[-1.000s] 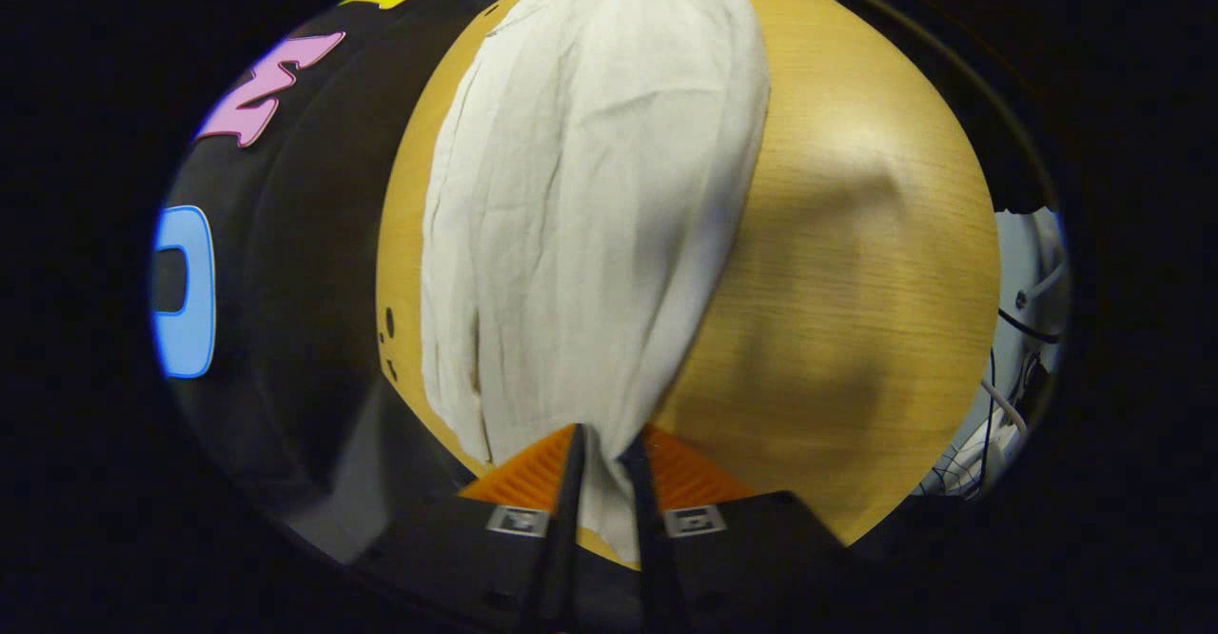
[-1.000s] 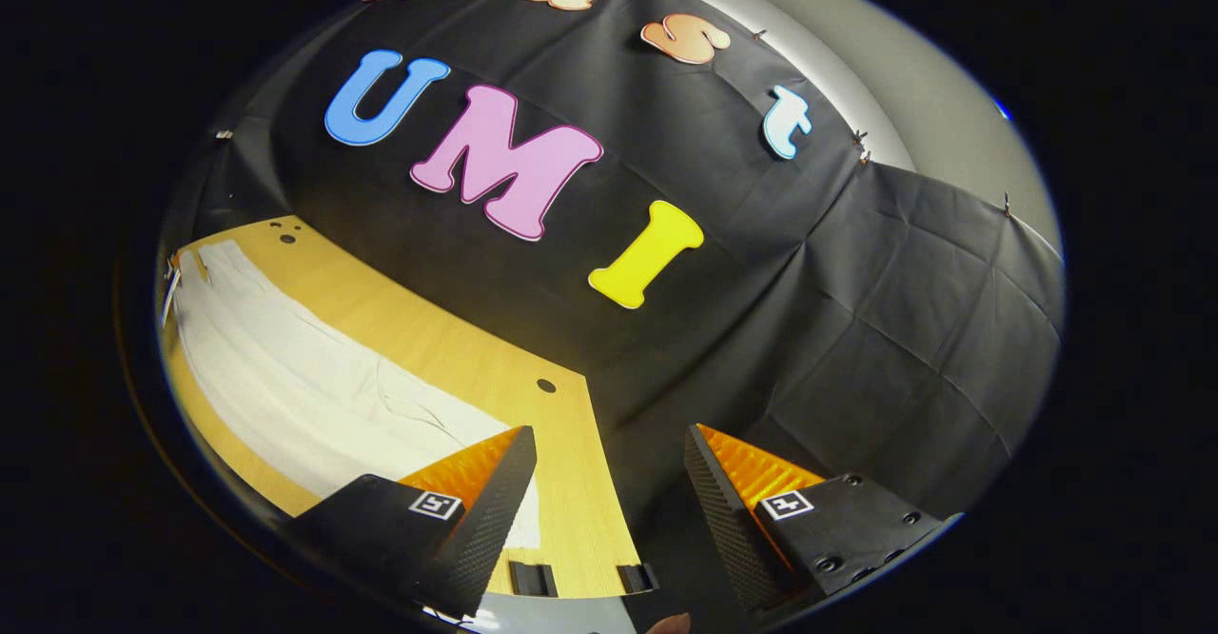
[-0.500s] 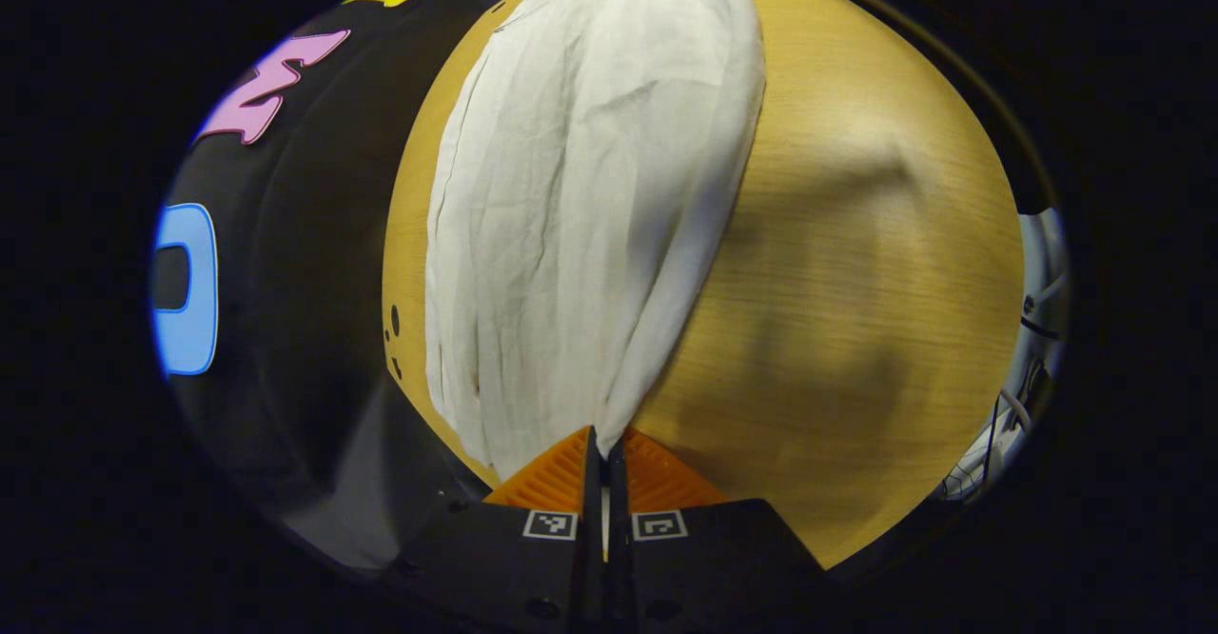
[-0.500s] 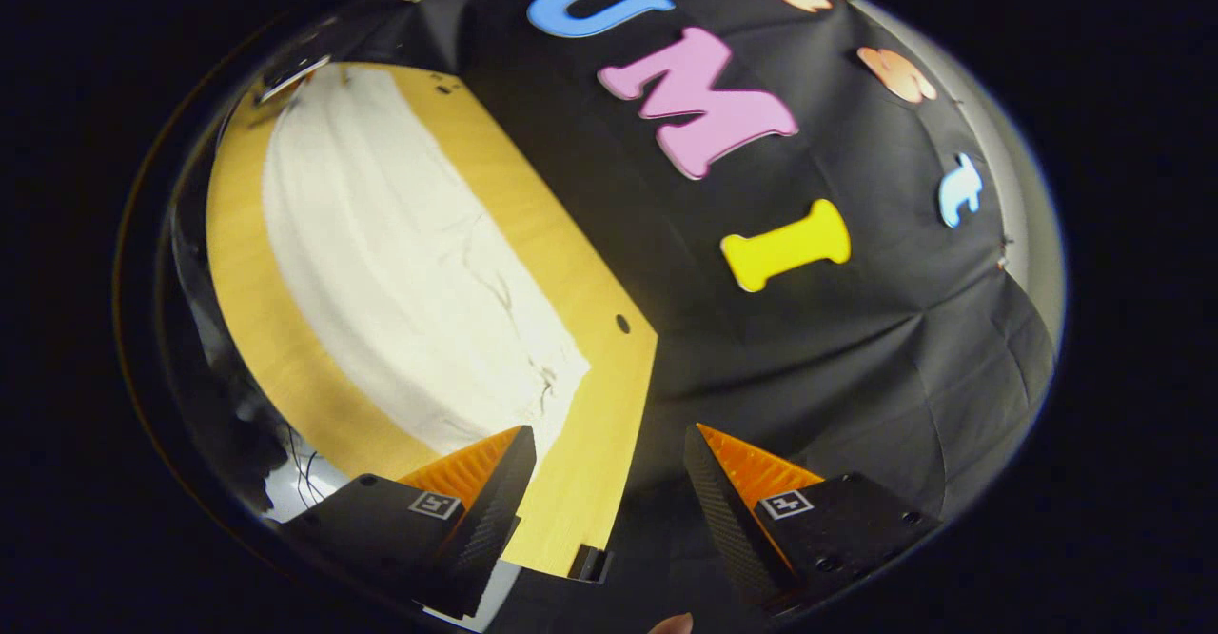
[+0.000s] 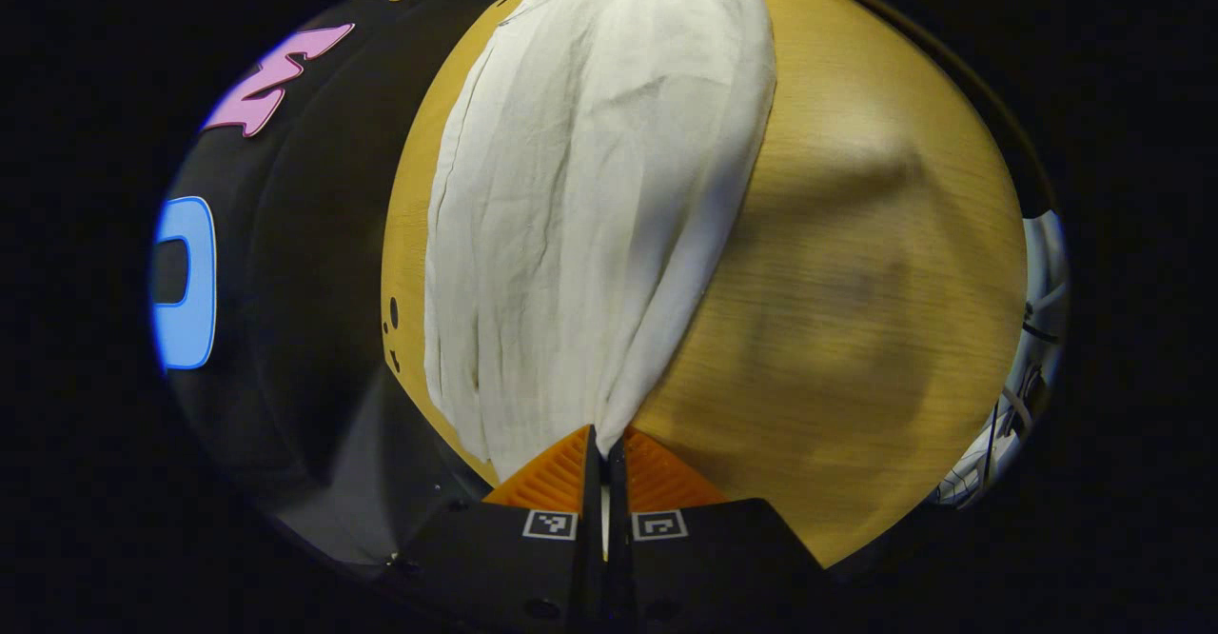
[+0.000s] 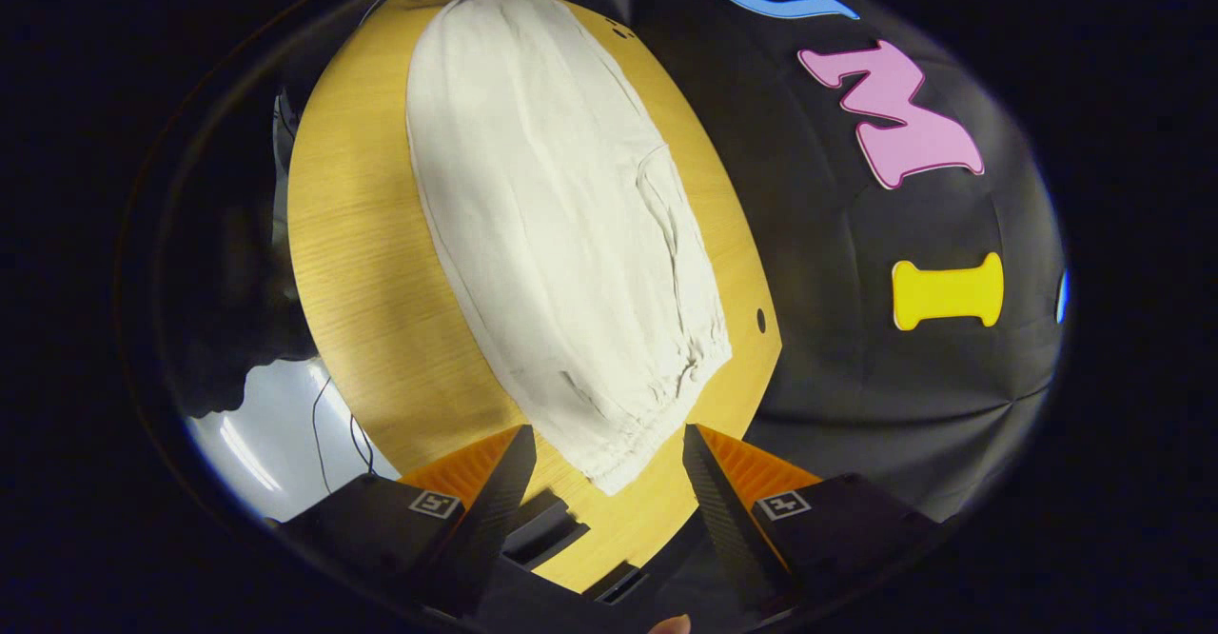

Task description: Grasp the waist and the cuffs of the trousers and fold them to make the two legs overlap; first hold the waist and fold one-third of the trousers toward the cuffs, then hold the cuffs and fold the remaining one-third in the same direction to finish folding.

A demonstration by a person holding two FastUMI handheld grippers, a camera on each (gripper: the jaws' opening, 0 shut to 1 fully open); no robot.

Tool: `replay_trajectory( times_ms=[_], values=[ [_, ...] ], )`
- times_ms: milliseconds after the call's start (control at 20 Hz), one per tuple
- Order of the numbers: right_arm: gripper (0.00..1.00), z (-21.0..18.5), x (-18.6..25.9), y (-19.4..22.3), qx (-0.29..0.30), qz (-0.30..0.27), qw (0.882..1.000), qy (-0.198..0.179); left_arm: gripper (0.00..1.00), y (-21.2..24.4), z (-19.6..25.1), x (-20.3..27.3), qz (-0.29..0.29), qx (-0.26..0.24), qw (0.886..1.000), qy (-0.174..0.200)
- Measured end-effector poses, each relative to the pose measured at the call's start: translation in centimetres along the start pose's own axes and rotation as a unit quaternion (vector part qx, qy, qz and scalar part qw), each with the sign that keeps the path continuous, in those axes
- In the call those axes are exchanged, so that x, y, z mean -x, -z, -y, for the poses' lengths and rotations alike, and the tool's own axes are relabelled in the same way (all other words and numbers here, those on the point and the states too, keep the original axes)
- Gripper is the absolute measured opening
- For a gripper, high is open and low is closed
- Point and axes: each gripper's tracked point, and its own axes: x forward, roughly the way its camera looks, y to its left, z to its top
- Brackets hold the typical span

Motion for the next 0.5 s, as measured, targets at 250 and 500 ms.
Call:
replay_trajectory(
  times_ms=[250, 500],
  values=[
    [0.96, -0.6, -2.9, 1.4, 0.036, -0.001, 0.999, -0.014, 0.07, -0.1, 0.2, 0.1, -0.013, 0.01, 1.0, 0.01],
    [0.94, 1.1, -5.8, -0.3, 0.11, 0.027, 0.994, -0.002, 0.07, 0.1, -0.1, -0.2, -0.022, 0.017, 1.0, 0.011]
  ],
)
